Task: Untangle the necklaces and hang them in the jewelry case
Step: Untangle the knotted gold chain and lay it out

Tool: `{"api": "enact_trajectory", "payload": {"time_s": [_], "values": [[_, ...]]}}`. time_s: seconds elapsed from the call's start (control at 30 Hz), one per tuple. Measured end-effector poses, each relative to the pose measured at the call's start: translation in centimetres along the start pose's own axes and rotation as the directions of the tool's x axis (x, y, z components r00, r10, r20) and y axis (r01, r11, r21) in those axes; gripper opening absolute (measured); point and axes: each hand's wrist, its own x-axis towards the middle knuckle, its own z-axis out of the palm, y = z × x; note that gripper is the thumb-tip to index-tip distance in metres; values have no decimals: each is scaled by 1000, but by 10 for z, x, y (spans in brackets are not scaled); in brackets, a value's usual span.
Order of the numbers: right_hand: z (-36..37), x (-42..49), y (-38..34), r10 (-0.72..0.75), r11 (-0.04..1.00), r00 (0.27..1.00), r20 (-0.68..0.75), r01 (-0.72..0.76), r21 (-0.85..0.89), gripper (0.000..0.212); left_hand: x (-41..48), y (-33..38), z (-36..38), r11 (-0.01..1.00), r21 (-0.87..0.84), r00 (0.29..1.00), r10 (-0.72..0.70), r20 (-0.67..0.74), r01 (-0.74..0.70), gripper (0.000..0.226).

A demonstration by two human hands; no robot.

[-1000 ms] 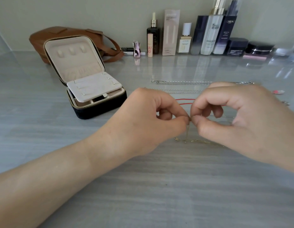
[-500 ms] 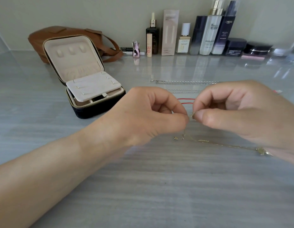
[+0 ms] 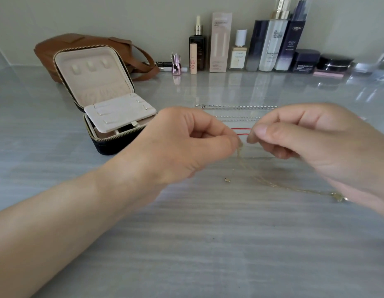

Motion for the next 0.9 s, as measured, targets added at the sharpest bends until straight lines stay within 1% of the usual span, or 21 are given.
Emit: {"api": "enact_trajectory", "payload": {"time_s": [0.07,0.1,0.17,0.23,0.3,0.37,0.43,0.57,0.63,0.7,0.8,0.9], "values": [[1,-2,-2,-84,995,995,-50,81,-59,16,1,0,-1,997,-48,998,-53,22,54,13],[2,-4,-3,-123,991,991,-49,120,-65,17,1,0,-2,995,-70,997,-69,29,71,15],[4,-6,-5,-206,970,978,-6,204,-131,21,2,-1,-2,989,-111,995,-88,46,93,19],[5,-8,-5,-274,925,961,43,276,-262,21,1,0,-1,987,-127,994,-89,65,97,15],[6,-8,-6,-285,901,958,21,276,-335,18,0,1,0,987,-129,994,-81,78,91,11],[7,-8,-6,-278,906,961,-18,256,-338,11,0,0,0,992,-107,995,-65,69,72,13],[8,-8,-7,-274,898,962,-15,251,-360,7,1,-1,0,997,-67,998,-42,40,44,14],[6,-9,-8,-226,919,974,30,224,-324,4,1,-3,0,998,48,999,29,-15,-29,8],[5,-9,-8,-186,944,982,17,184,-274,4,1,-3,1,995,78,998,57,-15,-55,8],[4,-7,-6,-146,967,989,1,143,-213,5,1,-4,1,994,89,998,64,-18,-62,8],[2,-5,-5,-93,987,996,-12,91,-136,14,1,-4,0,993,104,998,62,-34,-58,6],[2,-4,-5,-67,994,996,-51,62,-94,16,1,-4,1,995,91,998,45,-34,-42,7]]}}
